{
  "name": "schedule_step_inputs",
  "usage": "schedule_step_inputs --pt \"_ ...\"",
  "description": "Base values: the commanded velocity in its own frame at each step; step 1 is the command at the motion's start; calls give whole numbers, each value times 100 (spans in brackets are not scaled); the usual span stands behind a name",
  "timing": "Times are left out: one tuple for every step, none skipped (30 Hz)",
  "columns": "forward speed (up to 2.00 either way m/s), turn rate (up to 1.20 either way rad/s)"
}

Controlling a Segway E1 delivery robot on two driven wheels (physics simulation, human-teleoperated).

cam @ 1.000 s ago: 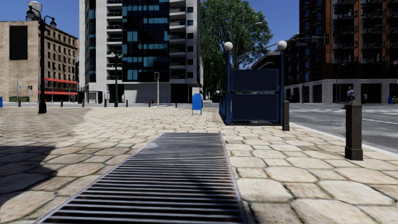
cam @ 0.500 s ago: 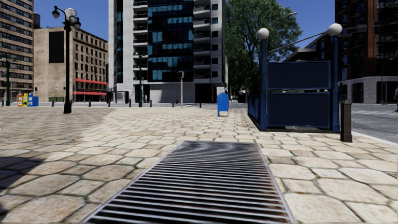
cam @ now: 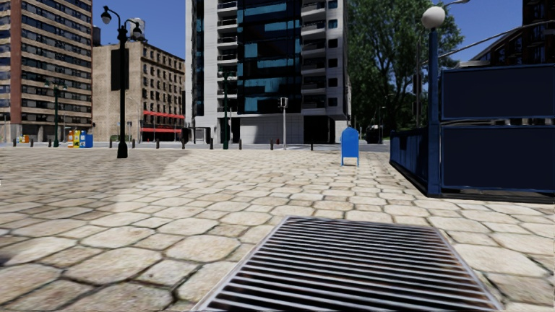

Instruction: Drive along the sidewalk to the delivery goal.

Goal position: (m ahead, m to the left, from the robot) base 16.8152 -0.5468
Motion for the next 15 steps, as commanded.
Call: schedule_step_inputs --pt "200 35" --pt "200 35" --pt "200 35" --pt "200 35" --pt "200 34" --pt "200 34" --pt "200 34" --pt "200 33" --pt "200 0" --pt "200 0" --pt "200 0" --pt "200 0" --pt "200 0" --pt "200 0" --pt "200 0"
